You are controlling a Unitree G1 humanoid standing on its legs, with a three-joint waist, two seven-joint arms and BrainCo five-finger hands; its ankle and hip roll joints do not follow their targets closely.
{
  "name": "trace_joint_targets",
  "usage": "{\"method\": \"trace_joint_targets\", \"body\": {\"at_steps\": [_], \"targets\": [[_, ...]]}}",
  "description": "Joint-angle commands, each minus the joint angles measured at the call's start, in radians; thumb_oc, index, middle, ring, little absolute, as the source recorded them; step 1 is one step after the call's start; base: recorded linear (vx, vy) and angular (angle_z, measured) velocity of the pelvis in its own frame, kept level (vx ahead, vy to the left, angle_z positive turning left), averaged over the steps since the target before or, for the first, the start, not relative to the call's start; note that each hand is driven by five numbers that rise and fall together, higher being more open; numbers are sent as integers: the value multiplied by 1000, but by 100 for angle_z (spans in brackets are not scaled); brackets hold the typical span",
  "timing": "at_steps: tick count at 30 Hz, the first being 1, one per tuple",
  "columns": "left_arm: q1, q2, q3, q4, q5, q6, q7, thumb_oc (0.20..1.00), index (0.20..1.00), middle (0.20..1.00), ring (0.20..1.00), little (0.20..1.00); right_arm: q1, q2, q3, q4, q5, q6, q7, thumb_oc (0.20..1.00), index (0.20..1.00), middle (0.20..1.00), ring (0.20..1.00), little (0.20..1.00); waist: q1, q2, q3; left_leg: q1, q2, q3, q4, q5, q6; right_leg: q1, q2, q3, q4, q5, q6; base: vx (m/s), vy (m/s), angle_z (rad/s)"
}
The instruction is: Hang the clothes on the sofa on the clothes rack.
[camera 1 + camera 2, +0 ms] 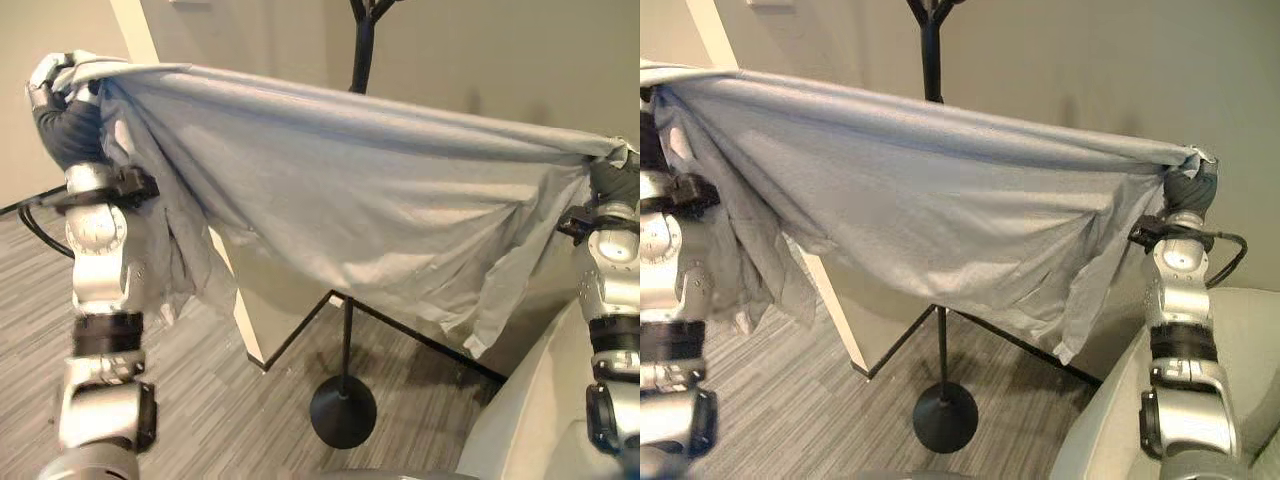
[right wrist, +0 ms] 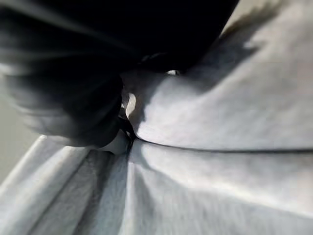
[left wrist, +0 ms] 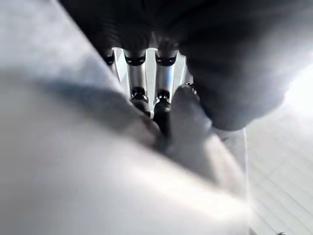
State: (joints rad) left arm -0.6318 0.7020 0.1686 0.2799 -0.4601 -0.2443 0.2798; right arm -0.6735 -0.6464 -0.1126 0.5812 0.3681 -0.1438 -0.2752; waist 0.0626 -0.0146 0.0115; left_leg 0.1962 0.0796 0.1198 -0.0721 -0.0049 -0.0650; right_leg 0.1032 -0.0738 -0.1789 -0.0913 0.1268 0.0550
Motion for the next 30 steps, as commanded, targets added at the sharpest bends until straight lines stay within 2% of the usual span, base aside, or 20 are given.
{"method": "trace_joint_targets", "body": {"at_steps": [1, 6, 7, 10, 12, 15, 17, 25, 28, 29, 30], "targets": [[-178, 54, -88, 86, -67, -29, 26, 200, 200, 200, 200, 200, -166, -119, 63, 51, 43, -32, -20, 200, 200, 200, 200, 200, 23, 48, -40, -16, 19, 13, -15, 0, -16, 48, -46, -43, 4, -23, 2, 45, -6, 2], [-415, 152, -274, 301, -70, -15, 23, 200, 200, 200, 200, 200, -388, -142, 228, 189, 49, -24, -19, 200, 200, 200, 200, 200, 28, 47, -20, -13, 20, 14, -15, -6, -17, 49, -42, -40, 4, -34, -2, 30, -1, -1], [-483, 150, -329, 381, -84, -1, 14, 200, 200, 200, 200, 200, -473, -135, 296, 244, 50, -16, -19, 200, 200, 200, 200, 200, 29, 45, -13, -12, 19, 14, -15, -7, -18, 49, -42, -39, 4, -38, -4, 37, 0, -2], [-561, 171, -391, 448, -78, 9, 14, 200, 200, 200, 200, 200, -556, -137, 370, 308, 49, -8, -10, 200, 200, 200, 200, 200, 33, 42, -2, -12, 19, 15, -15, -6, -19, 49, -40, -37, 4, -41, -4, 0, 0, 0], [-657, 190, -493, 542, -51, 26, -2, 200, 200, 200, 200, 200, -647, -132, 470, 387, 38, 3, 10, 200, 200, 200, 200, 200, 36, 39, 20, -13, 18, 14, -15, -7, -19, 46, -39, -32, 4, -44, -5, 0, 0, 0], [-692, 178, -535, 570, -38, 37, -1, 200, 200, 200, 200, 200, -684, -124, 509, 422, 29, 13, 18, 200, 200, 200, 200, 200, 40, 35, 35, -11, 17, 13, -15, -7, -19, 47, -41, -29, 4, -43, -5, -1, 4, -3], [-695, 137, -586, 596, 34, 69, -13, 200, 200, 200, 200, 200, -681, -82, 570, 471, -10, 35, 55, 200, 200, 200, 200, 200, 46, 23, 61, -10, 13, 11, -15, -9, -18, 50, -43, -20, 4, -41, -7, 0, 0, 0], [-413, -2, -433, 521, 117, 116, -58, 200, 200, 200, 200, 200, -425, 9, 470, 403, -67, 54, 104, 200, 200, 200, 200, 200, 44, 15, 74, -4, 9, 14, -15, -16, -14, 54, -46, -17, 4, -26, -8, -1, 3, -1], [-280, -76, -361, 475, 121, 130, -81, 200, 200, 200, 200, 200, -301, 75, 417, 328, -90, 62, 122, 200, 200, 200, 200, 200, 36, 18, 72, -5, 8, 17, -15, -19, -12, 50, -48, -14, 4, -20, -8, -9, 7, -6], [-197, -124, -333, 477, 134, 138, -97, 200, 200, 200, 200, 200, -218, 124, 375, 298, -95, 59, 131, 200, 200, 200, 200, 200, 30, 21, 66, -7, 8, 18, -15, -20, -11, 47, -50, -13, 4, -16, -9, 17, 10, -20], [-193, -125, -333, 476, 135, 139, -97, 200, 200, 200, 200, 200, -214, 125, 375, 296, -96, 60, 131, 200, 200, 200, 200, 200, 30, 23, 63, -1, 10, 19, -15, -29, -12, 52, -47, -14, 4, -23, -7, 17, 10, -18]]}}
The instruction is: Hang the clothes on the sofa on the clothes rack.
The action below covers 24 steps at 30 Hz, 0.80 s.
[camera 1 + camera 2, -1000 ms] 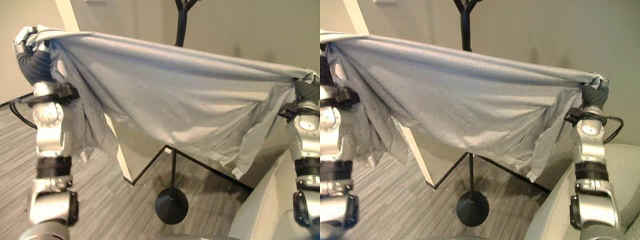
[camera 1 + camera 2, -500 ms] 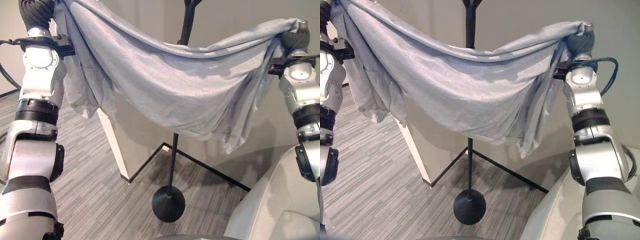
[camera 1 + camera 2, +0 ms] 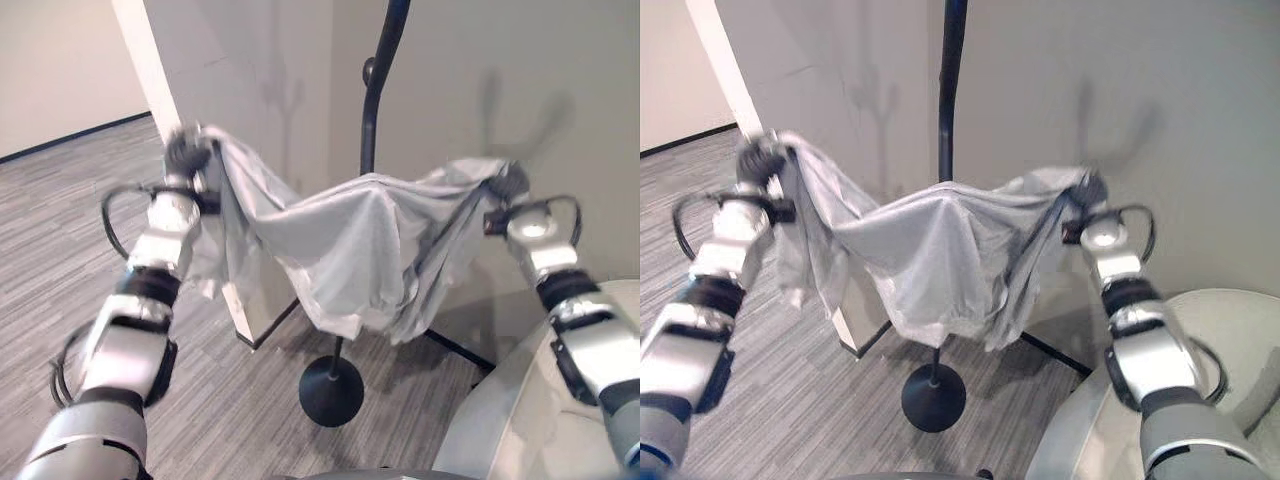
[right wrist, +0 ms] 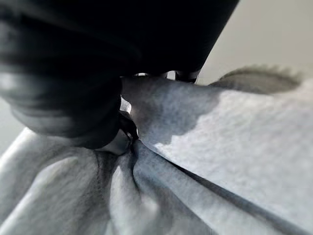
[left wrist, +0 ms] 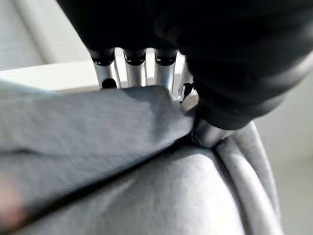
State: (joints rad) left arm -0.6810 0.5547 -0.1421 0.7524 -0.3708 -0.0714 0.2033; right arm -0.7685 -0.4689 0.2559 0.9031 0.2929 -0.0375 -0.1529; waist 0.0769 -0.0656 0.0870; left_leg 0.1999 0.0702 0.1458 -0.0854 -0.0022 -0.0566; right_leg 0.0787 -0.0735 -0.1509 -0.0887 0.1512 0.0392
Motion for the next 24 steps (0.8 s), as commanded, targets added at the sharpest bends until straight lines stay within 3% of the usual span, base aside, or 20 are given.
{"method": "trace_joint_targets", "body": {"at_steps": [1, 5, 10, 11, 12, 13, 14, 19, 24], "targets": [[-99, -4, -5, 7, 50, -28, -29, 200, 200, 200, 200, 200, -85, -41, -5, -46, -25, -45, 14, 200, 200, 200, 200, 200, 11, 76, -14, -5, 20, -5, -2, -32, -20, 75, -48, -41, 1, -46, 8, 27, 5, -11], [72, -106, 52, -61, 66, -11, -59, 200, 200, 200, 200, 200, 93, 40, -74, -166, -38, -47, 37, 200, 200, 200, 200, 200, -1, 81, -23, -11, 19, -3, -2, -31, -18, 63, -49, -39, 1, -39, 7, -1, 2, -1], [175, -150, 91, -130, 68, -7, -78, 200, 200, 200, 200, 200, 231, 77, -102, -256, -65, -56, 76, 200, 200, 200, 200, 200, -7, 82, -32, -18, 19, -5, -2, -28, -18, 52, -50, -40, 1, -33, 7, 0, 0, 0], [206, -171, 100, -160, 59, -6, -91, 442, 442, 442, 442, 442, 272, 88, -118, -270, -66, -60, 90, 206, 206, 206, 206, 206, -7, 83, -38, -20, 19, -6, -2, -26, -17, 49, -51, -43, 2, -32, 6, 0, 0, 0], [220, -181, 107, -177, 55, -6, -94, 567, 567, 567, 567, 567, 290, 99, -126, -276, -60, -62, 98, 297, 297, 297, 297, 297, -6, 83, -39, -21, 20, -5, -2, -26, -17, 47, -52, -44, 2, -32, 5, 0, 0, 0], [222, -182, 107, -178, 55, -5, -94, 1000, 1000, 1000, 1000, 1000, 291, 99, -126, -277, -60, -62, 98, 749, 749, 749, 749, 749, -7, 83, -41, -22, 20, -6, -2, -26, -17, 47, -52, -44, 2, -32, 5, 0, 0, 0], [240, -193, 115, -195, 47, -5, -99, 1000, 1000, 1000, 1000, 1000, 316, 105, -131, -291, -62, -64, 109, 1000, 1000, 1000, 1000, 1000, -6, 83, -43, -24, 20, -6, -2, -24, -18, 45, -53, -45, 4, -31, 5, 0, 0, 0], [340, -243, 166, -270, 23, 0, -122, 1000, 1000, 1000, 1000, 1000, 405, 98, -162, -332, -108, -70, 138, 1000, 1000, 1000, 1000, 1000, -4, 84, -54, -31, 22, -5, -2, -19, -20, 38, -57, -55, 8, -27, 6, -13, -4, 0], [441, -250, 177, -293, 47, 15, -166, 1000, 1000, 1000, 1000, 1000, 461, 20, -147, -379, -235, -68, 158, 1000, 1000, 1000, 1000, 1000, -6, 89, -52, -35, 26, -3, -2, -14, -22, 36, -62, -66, 11, -24, 9, -4, -2, 2]]}}
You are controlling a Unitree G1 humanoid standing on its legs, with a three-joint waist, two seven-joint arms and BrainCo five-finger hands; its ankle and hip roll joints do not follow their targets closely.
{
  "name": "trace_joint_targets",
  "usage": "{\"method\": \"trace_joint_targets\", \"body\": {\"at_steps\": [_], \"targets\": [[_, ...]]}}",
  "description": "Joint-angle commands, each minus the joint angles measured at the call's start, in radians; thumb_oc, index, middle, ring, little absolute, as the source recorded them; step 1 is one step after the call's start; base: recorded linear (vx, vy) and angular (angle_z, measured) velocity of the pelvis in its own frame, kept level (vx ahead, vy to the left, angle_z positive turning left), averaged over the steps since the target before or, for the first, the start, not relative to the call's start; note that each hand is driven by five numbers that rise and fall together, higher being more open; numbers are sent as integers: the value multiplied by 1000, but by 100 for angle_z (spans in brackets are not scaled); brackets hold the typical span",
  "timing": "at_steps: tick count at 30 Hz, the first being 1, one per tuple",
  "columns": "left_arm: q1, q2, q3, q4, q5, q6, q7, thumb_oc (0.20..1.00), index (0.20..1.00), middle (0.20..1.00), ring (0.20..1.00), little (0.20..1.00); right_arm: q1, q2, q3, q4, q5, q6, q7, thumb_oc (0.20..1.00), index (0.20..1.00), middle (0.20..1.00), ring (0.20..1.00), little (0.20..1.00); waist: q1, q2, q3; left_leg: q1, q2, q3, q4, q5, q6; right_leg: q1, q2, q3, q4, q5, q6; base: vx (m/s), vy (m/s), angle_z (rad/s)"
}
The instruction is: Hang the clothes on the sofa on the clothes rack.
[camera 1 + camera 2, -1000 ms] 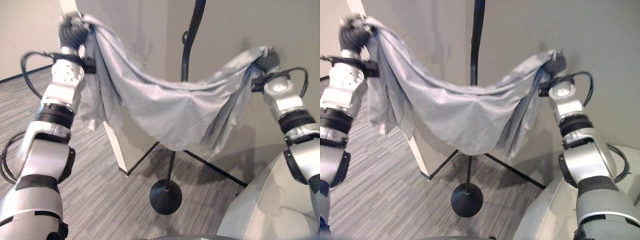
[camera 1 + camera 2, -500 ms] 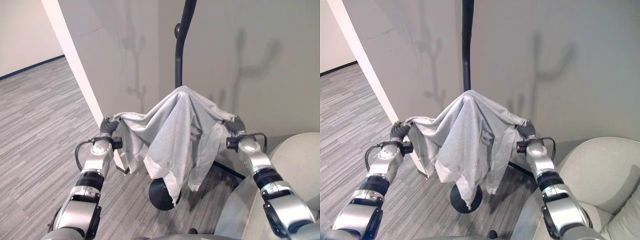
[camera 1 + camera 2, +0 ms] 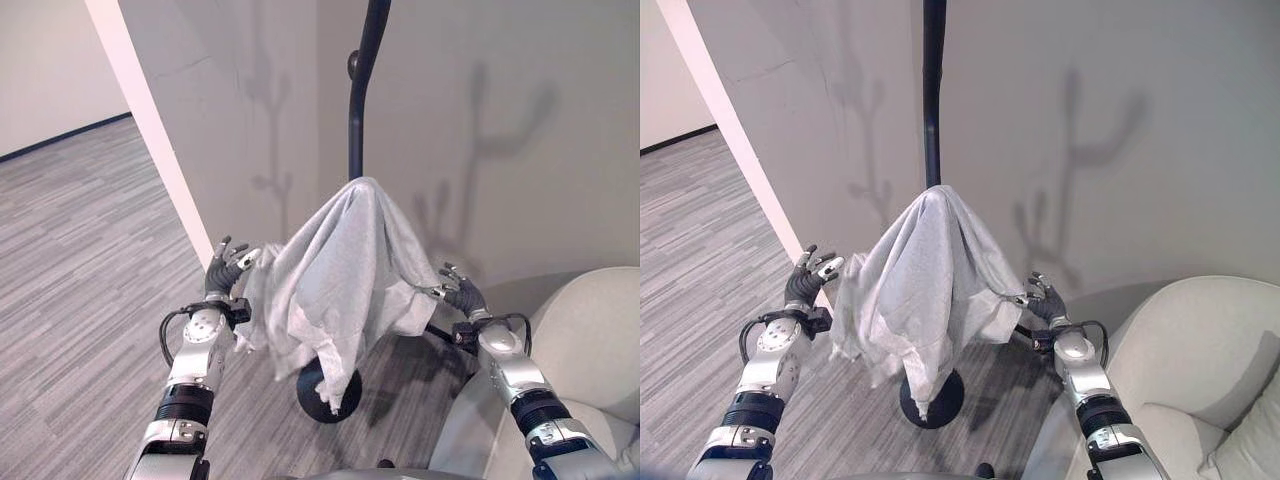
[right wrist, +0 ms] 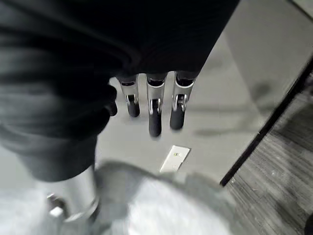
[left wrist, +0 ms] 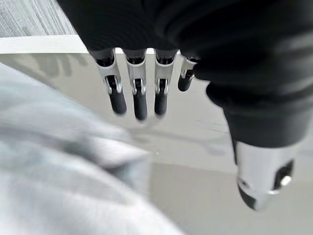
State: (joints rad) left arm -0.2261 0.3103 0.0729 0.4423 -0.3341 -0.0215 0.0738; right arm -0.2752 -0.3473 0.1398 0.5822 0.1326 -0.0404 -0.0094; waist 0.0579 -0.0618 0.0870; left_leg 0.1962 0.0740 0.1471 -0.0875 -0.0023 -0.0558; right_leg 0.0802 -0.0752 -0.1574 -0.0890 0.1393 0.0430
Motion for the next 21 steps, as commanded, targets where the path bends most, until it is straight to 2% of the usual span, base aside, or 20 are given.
{"method": "trace_joint_targets", "body": {"at_steps": [1, 7, 9, 11, 12, 15, 16, 18, 20, 21], "targets": [[22, -5, -36, 6, 21, -31, -49, 1000, 1000, 1000, 1000, 1000, -17, -107, -37, -65, -84, -64, 20, 1000, 1000, 1000, 1000, 1000, 13, 86, -51, -31, 23, -4, 0, -13, -23, 34, -61, -59, 13, -12, 6, -5, -4, 5], [173, -39, 10, 60, 60, -22, -86, 1000, 1000, 1000, 1000, 1000, 88, -88, -97, -56, -111, -55, 36, 1000, 1000, 1000, 1000, 1000, 11, 89, -54, -38, 24, -2, 0, -9, -22, 26, -65, -62, 16, -11, 9, 0, 0, 0], [222, -49, 9, 97, 85, -28, -98, 1000, 1000, 1000, 1000, 1000, 147, -53, -143, -61, -105, -55, 49, 1000, 1000, 1000, 1000, 1000, 11, 88, -57, -44, 24, -3, 0, -6, -21, 19, -66, -65, 21, -11, 10, -5, 7, 2], [270, -46, -2, 178, 140, -37, -107, 1000, 1000, 1000, 1000, 1000, 209, 15, -194, -66, -82, -55, 65, 1000, 1000, 1000, 1000, 1000, 8, 85, -58, -51, 24, -2, 0, -3, -21, 11, -67, -65, 26, -14, 10, -7, 15, 4], [299, -74, 11, 280, 141, -37, -110, 1000, 1000, 1000, 1000, 1000, 262, 77, -215, -83, -55, -57, 88, 1000, 1000, 1000, 1000, 1000, 4, 82, -62, -58, 26, 0, 0, 0, -21, 2, -68, -67, 29, -14, 11, 0, 0, 0], [327, -93, 17, 340, 163, -36, -120, 1000, 1000, 1000, 1000, 1000, 297, 112, -215, -50, -46, -65, 107, 1000, 1000, 1000, 1000, 1000, 4, 81, -62, -64, 27, 0, 0, 2, -20, -1, -67, -66, 29, -15, 12, -6, 8, -7], [344, -93, -10, 429, 208, -46, -116, 1000, 1000, 1000, 1000, 1000, 310, 141, -196, 18, -51, -66, 116, 1000, 1000, 1000, 1000, 1000, 5, 80, -59, -70, 28, 1, 0, 5, -19, -6, -68, -65, 29, -17, 12, -13, 13, -4], [343, -93, -10, 430, 208, -47, -116, 1000, 1000, 1000, 1000, 1000, 309, 141, -196, 19, -51, -66, 116, 1000, 1000, 1000, 1000, 1000, 6, 80, -59, -70, 28, 1, 0, 5, -19, -5, -68, -65, 29, -17, 12, -3, 2, 2], [329, -127, -7, 595, 228, -46, -101, 1000, 1000, 1000, 1000, 1000, 328, 170, -168, 168, -65, -64, 113, 1000, 1000, 1000, 1000, 1000, 6, 78, -60, -75, 29, 2, 0, 7, -18, -7, -71, -67, 23, -17, 13, 0, 0, 0], [328, -127, -7, 596, 228, -47, -101, 1000, 1000, 1000, 1000, 1000, 327, 170, -169, 169, -65, -65, 113, 1000, 1000, 1000, 1000, 1000, 6, 78, -60, -75, 29, 2, 0, 7, -18, -7, -71, -67, 23, -17, 13, 0, 0, 0]]}}
